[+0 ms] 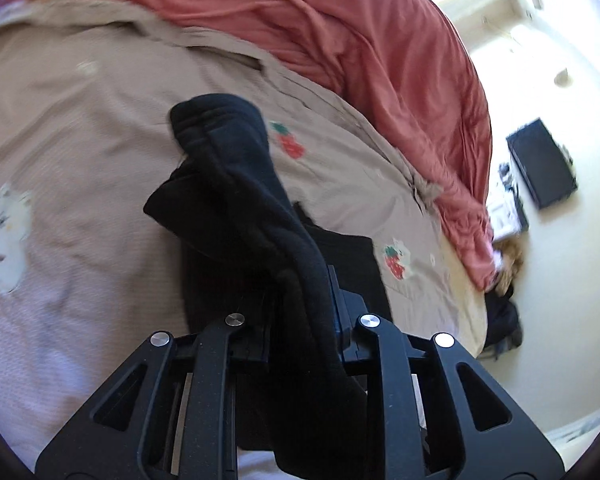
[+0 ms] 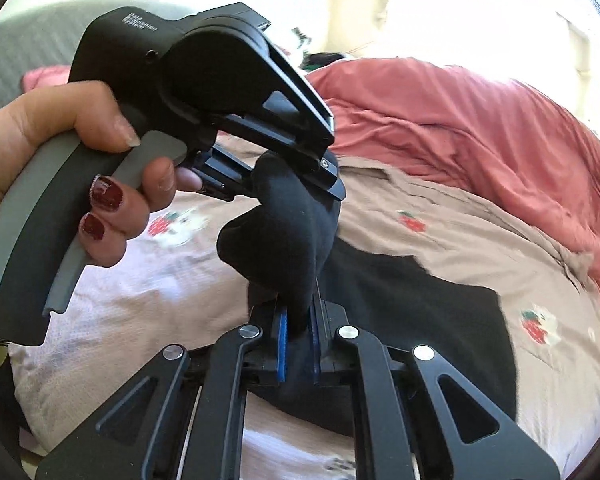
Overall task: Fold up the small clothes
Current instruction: 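Grasp the bundle with the right gripper while the left gripper lifts it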
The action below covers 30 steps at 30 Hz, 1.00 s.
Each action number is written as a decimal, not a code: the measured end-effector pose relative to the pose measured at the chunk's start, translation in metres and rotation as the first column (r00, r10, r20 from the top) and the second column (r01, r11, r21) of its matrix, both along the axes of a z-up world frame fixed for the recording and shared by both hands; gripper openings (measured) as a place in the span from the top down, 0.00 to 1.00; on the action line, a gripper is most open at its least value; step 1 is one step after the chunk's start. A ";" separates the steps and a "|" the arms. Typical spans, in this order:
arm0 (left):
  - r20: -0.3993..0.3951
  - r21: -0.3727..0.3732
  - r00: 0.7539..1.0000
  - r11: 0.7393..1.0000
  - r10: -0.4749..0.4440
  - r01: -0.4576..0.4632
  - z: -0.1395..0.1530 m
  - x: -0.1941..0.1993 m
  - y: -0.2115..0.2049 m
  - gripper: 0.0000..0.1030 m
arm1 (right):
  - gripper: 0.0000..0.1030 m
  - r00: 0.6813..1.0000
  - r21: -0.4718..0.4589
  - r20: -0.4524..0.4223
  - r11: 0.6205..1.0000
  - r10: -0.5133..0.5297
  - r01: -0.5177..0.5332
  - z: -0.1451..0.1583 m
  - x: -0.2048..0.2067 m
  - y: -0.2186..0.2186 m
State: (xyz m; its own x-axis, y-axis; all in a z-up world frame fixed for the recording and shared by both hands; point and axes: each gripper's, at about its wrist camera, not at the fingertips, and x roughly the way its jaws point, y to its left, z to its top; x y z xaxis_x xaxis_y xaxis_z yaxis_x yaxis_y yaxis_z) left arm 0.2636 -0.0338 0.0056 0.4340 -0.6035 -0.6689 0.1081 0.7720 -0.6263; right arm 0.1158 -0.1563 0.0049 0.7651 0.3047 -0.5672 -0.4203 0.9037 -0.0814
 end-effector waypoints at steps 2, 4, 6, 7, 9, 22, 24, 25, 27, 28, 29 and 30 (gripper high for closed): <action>-0.001 0.024 1.000 0.999 -0.027 0.027 0.006 0.004 -0.024 0.86 | 0.93 0.999 0.030 0.002 0.999 -0.037 0.037 0.005 -0.004 -0.021; -0.005 0.048 0.998 0.997 -0.060 0.060 0.010 0.007 -0.050 0.86 | 0.93 0.997 0.047 0.003 0.996 -0.071 0.070 0.008 -0.005 -0.041; -0.011 0.077 0.995 0.992 -0.097 0.098 0.011 0.011 -0.078 0.86 | 0.93 0.993 0.074 -0.019 0.991 -0.114 0.115 0.009 -0.005 -0.064; -0.016 0.090 0.994 0.990 -0.111 0.112 0.009 0.012 -0.089 0.86 | 0.93 0.991 0.088 -0.031 0.988 -0.127 0.129 0.008 -0.006 -0.072; -0.036 0.119 0.989 0.982 -0.143 0.146 0.003 0.017 -0.114 0.86 | 0.93 0.985 0.121 -0.065 0.979 -0.158 0.165 0.006 -0.007 -0.092; -0.164 0.091 0.967 0.973 -0.197 0.214 -0.042 0.032 -0.169 0.64 | 0.93 0.864 0.296 -0.420 0.858 -0.278 0.420 -0.049 0.009 -0.160; -0.119 0.086 0.976 0.977 -0.182 0.193 -0.032 0.025 -0.159 0.64 | 0.92 0.843 0.332 -0.464 0.828 -0.274 0.452 -0.056 0.008 -0.166; -0.095 0.094 0.981 0.980 -0.168 0.177 -0.026 0.021 -0.153 0.64 | 0.92 0.829 0.349 -0.488 0.809 -0.273 0.472 -0.059 0.007 -0.172; -0.048 0.139 0.990 0.981 -0.131 0.137 -0.016 0.011 -0.136 0.64 | 0.91 0.817 0.363 -0.508 0.793 -0.272 0.490 -0.062 0.003 -0.174; -0.025 0.176 0.993 0.978 -0.113 0.116 -0.012 0.007 -0.129 0.64 | 0.91 0.811 0.369 -0.519 0.784 -0.271 0.499 -0.063 0.001 -0.174; -0.005 0.218 0.995 0.972 -0.095 0.094 -0.009 0.003 -0.122 0.64 | 0.89 0.806 0.373 -0.526 0.778 -0.272 0.506 -0.063 0.001 -0.175; 0.022 0.278 0.997 0.959 -0.072 0.063 -0.007 -0.004 -0.113 0.64 | 0.88 0.798 0.374 -0.534 0.770 -0.278 0.518 -0.063 0.000 -0.176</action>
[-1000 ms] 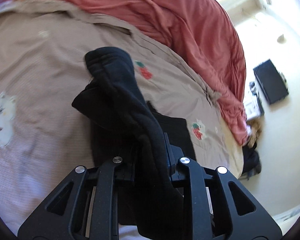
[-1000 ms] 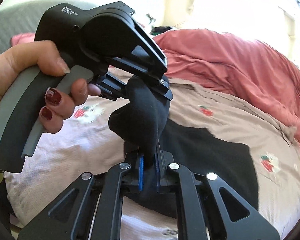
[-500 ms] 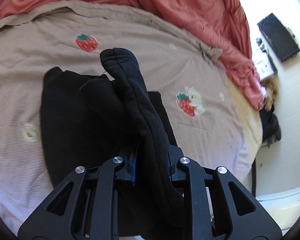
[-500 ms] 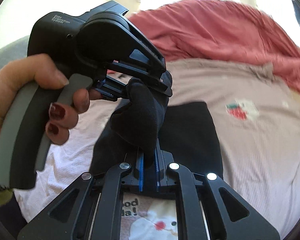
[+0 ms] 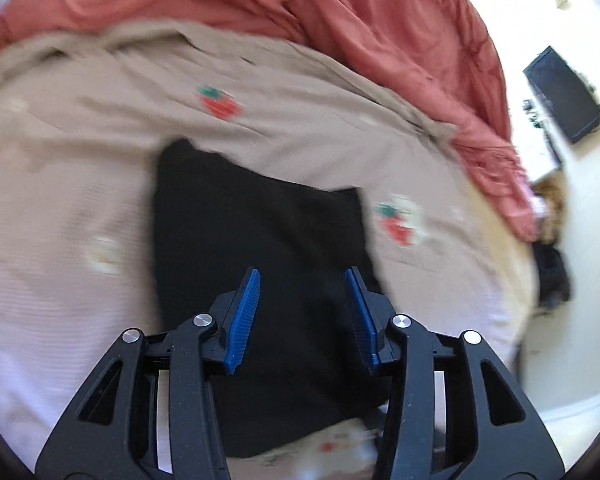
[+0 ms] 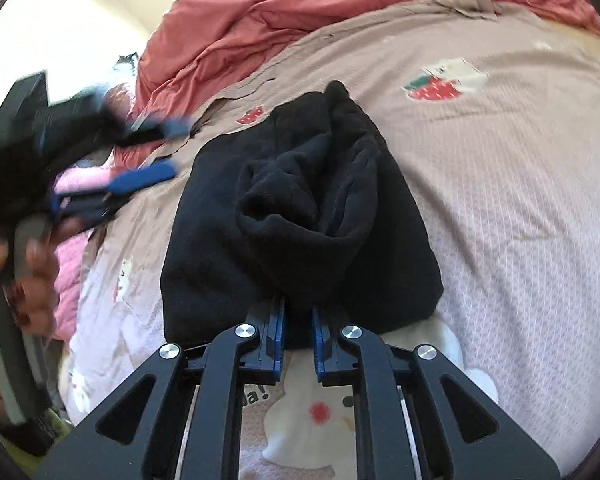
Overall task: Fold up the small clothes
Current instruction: 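Grasp the bundle with the right gripper while the left gripper lifts it, then lower the black bundle onto the sheet and open both grippers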
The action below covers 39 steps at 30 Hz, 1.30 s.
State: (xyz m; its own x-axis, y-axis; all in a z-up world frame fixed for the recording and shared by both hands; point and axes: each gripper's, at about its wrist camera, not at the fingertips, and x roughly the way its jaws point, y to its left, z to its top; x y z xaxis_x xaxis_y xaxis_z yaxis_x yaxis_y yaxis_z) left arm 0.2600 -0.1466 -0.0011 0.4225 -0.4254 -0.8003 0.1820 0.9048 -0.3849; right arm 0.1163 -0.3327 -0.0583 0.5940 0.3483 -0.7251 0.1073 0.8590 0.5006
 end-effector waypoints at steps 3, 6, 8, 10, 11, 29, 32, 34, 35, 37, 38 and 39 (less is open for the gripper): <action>0.068 0.128 0.998 0.992 0.015 -0.024 -0.002 -0.014 0.010 0.64 | 0.73 0.998 0.005 -0.025 0.999 -0.053 0.054 0.001 -0.002 -0.009; 0.101 0.229 0.995 0.973 -0.012 -0.012 -0.014 -0.022 0.002 0.63 | 0.64 0.994 -0.044 0.022 0.993 -0.107 0.107 0.017 -0.008 -0.015; 0.089 0.249 0.996 0.968 -0.031 0.008 -0.026 -0.025 -0.004 0.63 | 0.60 0.987 -0.095 0.087 0.985 -0.138 0.146 0.033 -0.013 -0.018; 0.085 0.286 0.995 0.958 -0.057 0.030 -0.039 -0.029 -0.016 0.63 | 0.52 0.976 -0.141 0.146 0.973 -0.160 0.180 0.042 -0.014 -0.022; 0.103 0.321 0.992 0.946 -0.071 0.034 -0.044 -0.032 -0.021 0.63 | 0.42 0.971 -0.167 0.170 0.967 -0.165 0.193 0.045 -0.012 -0.026; 0.135 0.333 0.988 0.943 -0.074 0.025 -0.045 -0.041 -0.019 0.60 | 0.31 0.986 -0.217 0.166 0.974 -0.033 0.069 0.044 0.058 -0.048; 0.139 0.313 0.988 0.950 -0.068 0.021 -0.041 -0.044 -0.014 0.55 | 0.39 0.987 -0.154 0.162 0.988 -0.001 0.027 0.038 0.072 -0.046; 0.133 0.295 0.989 0.955 -0.064 0.022 -0.042 -0.047 -0.010 0.55 | 0.51 0.991 -0.090 0.132 0.996 0.018 -0.006 0.029 0.080 -0.045; 0.129 0.289 0.990 0.957 -0.062 0.023 -0.042 -0.048 -0.009 0.55 | 0.54 0.993 -0.098 0.117 0.995 0.034 -0.022 0.026 0.083 -0.042; 0.128 0.277 0.990 0.961 -0.056 0.019 -0.044 -0.049 -0.007 0.55 | 0.54 0.993 -0.093 0.102 0.995 0.057 -0.047 0.021 0.089 -0.038; 0.125 0.272 0.991 0.962 -0.054 0.018 -0.046 -0.050 -0.007 0.55 | 0.54 0.994 -0.083 0.096 0.995 0.060 -0.053 0.020 0.091 -0.036; 0.126 0.271 0.991 0.962 -0.052 0.016 -0.047 -0.050 -0.007 0.55 | 0.54 0.993 -0.073 0.092 0.995 0.077 -0.070 0.018 0.094 -0.034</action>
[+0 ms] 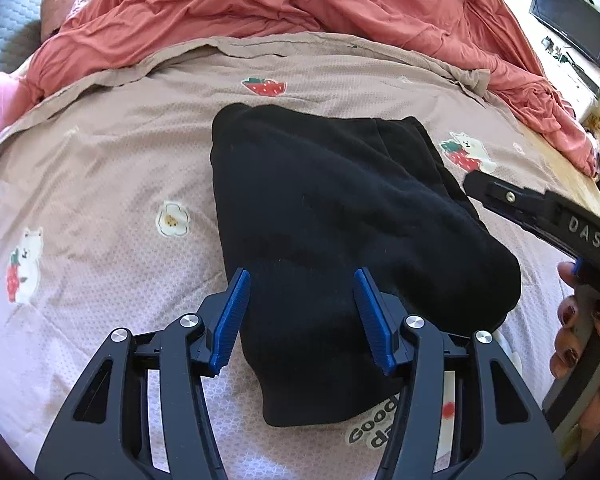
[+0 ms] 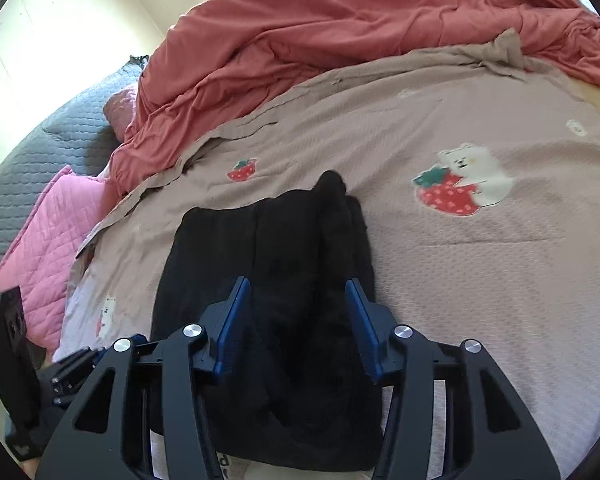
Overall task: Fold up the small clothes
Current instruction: 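Lower the black bundle onto the sheet and open both grippers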
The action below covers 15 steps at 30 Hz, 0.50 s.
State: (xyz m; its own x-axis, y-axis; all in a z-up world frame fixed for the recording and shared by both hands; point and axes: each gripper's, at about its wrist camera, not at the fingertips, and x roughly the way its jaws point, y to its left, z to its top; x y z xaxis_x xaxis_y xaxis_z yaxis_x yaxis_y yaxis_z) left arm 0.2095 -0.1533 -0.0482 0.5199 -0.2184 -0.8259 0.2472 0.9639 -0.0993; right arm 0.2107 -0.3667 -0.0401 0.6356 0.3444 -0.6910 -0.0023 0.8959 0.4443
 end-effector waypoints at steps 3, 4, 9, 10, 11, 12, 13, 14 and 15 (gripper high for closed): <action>0.008 0.006 1.000 1.000 -0.004 0.004 0.000 -0.002 -0.001 0.55 | 0.54 0.999 -0.001 -0.032 0.999 0.039 -0.039 -0.008 0.010 0.006; 0.010 0.010 1.000 1.000 -0.007 0.007 0.000 -0.002 -0.001 0.55 | 0.54 0.998 -0.006 -0.043 0.999 0.045 -0.045 -0.012 0.014 0.007; 0.015 0.015 1.000 1.000 -0.013 0.013 -0.001 -0.005 -0.002 0.54 | 0.53 0.993 -0.043 -0.094 0.996 0.078 -0.082 -0.032 0.032 0.013; 0.017 0.016 1.000 1.000 -0.012 0.011 -0.002 -0.005 -0.003 0.54 | 0.52 0.992 -0.049 -0.091 0.995 0.082 -0.087 -0.033 0.033 0.014; 0.018 0.015 1.000 1.000 -0.009 0.009 -0.002 -0.005 -0.003 0.54 | 0.54 0.992 -0.042 -0.087 0.995 0.087 -0.091 -0.033 0.034 0.015; 0.018 0.013 1.000 1.000 -0.007 0.007 -0.002 -0.005 -0.002 0.54 | 0.72 0.992 -0.033 -0.083 0.995 0.095 -0.097 -0.033 0.034 0.016; 0.018 0.009 1.000 1.000 -0.005 0.005 -0.002 -0.005 -0.002 0.54 | 0.81 0.991 -0.016 -0.075 0.993 0.111 -0.113 -0.032 0.034 0.016; 0.019 0.006 1.000 1.000 -0.003 0.003 -0.002 -0.005 -0.002 0.54 | 0.86 0.990 -0.011 -0.065 0.992 0.122 -0.123 -0.030 0.033 0.017; 0.022 0.002 1.000 1.000 -0.001 0.001 0.000 -0.006 -0.002 0.54 | 0.89 0.991 -0.021 -0.052 0.992 0.124 -0.125 -0.025 0.031 0.017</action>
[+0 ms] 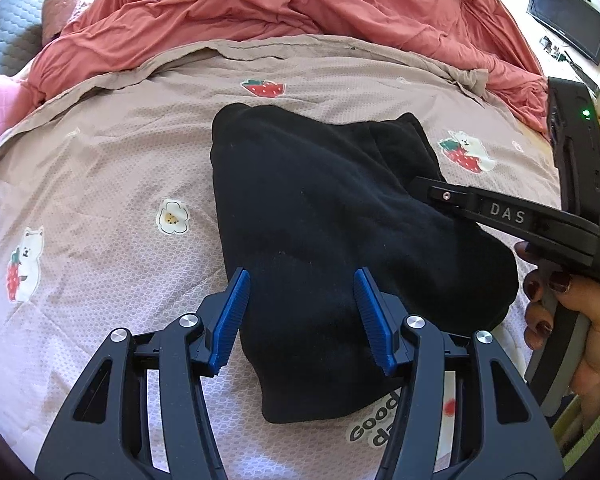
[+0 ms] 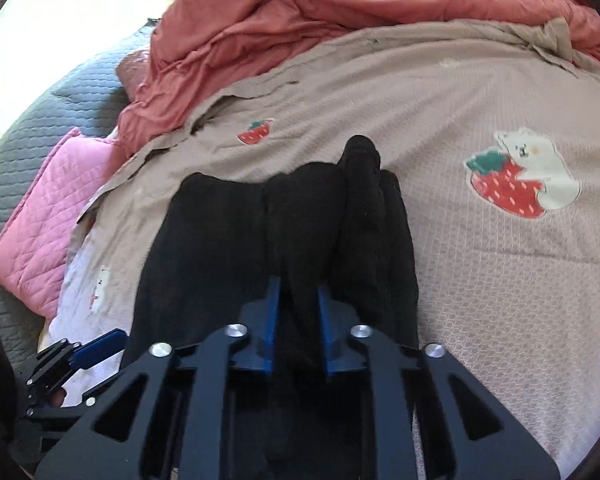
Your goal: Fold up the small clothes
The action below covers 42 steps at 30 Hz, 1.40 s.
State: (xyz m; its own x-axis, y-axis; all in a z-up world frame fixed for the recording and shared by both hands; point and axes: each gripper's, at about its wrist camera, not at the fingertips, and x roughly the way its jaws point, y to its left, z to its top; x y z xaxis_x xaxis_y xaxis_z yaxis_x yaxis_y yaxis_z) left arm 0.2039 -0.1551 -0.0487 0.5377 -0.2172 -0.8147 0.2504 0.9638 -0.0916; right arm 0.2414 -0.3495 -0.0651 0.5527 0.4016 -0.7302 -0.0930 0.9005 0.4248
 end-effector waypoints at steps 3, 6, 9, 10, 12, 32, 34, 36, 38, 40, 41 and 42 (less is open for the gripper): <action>0.007 -0.031 1.000 0.999 -0.010 0.010 0.005 -0.004 -0.001 0.54 | 0.91 0.998 0.008 0.062 1.000 -0.016 0.016 0.021 -0.006 -0.008; 0.008 -0.036 0.999 0.999 -0.035 0.035 0.005 -0.005 -0.005 0.51 | 0.91 0.996 -0.076 0.086 0.997 -0.017 0.024 0.031 -0.009 -0.011; 0.000 0.004 0.999 0.999 -0.042 0.042 -0.002 -0.004 -0.012 0.50 | 0.91 0.999 -0.136 0.023 0.990 -0.027 0.030 0.010 -0.003 -0.008; 0.003 0.008 0.999 0.999 -0.044 0.044 -0.003 -0.004 -0.013 0.50 | 0.91 1.000 -0.152 0.012 0.988 -0.027 0.028 0.005 -0.003 -0.006; 0.006 0.012 0.999 0.999 -0.048 0.047 -0.003 -0.005 -0.014 0.49 | 0.90 1.000 -0.180 0.008 0.983 -0.027 0.028 0.001 -0.002 -0.005; -0.032 -0.016 0.999 0.999 -0.029 0.029 -0.010 -0.005 0.001 0.41 | 0.72 0.997 -0.143 0.065 0.989 0.050 -0.040 0.045 -0.053 -0.003; -0.034 -0.019 0.999 0.999 -0.029 0.028 -0.011 -0.005 0.002 0.41 | 0.72 0.996 -0.155 0.062 0.987 0.063 -0.053 0.045 -0.056 0.001; -0.037 -0.023 0.999 0.999 -0.027 0.026 -0.011 -0.006 0.003 0.41 | 0.72 0.997 -0.179 0.037 0.982 0.071 -0.063 0.040 -0.058 0.005; -0.042 -0.027 0.999 0.999 -0.026 0.025 -0.012 -0.006 0.004 0.41 | 0.73 0.997 -0.217 -0.017 0.974 0.069 -0.071 0.030 -0.058 0.005; -0.050 -0.032 0.998 0.999 -0.028 0.027 -0.014 -0.007 0.005 0.40 | 0.74 0.997 -0.234 -0.050 0.970 0.064 -0.074 0.020 -0.060 0.005; -0.054 -0.034 0.998 0.999 -0.029 0.027 -0.015 -0.007 0.005 0.40 | 0.74 0.996 -0.230 -0.062 0.970 0.060 -0.073 0.016 -0.061 0.005; -0.055 -0.034 0.998 0.999 -0.029 0.027 -0.015 -0.008 0.005 0.40 | 0.74 0.996 -0.222 -0.074 0.973 0.056 -0.071 0.012 -0.061 0.005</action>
State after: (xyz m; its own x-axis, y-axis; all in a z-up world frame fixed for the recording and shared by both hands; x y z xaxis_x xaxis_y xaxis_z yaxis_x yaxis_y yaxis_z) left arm 0.1963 -0.1501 -0.0638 0.4852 -0.2592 -0.8351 0.2706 0.9527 -0.1384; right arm 0.1807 -0.3447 -0.0528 0.4781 0.2565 -0.8400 -0.1315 0.9665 0.2203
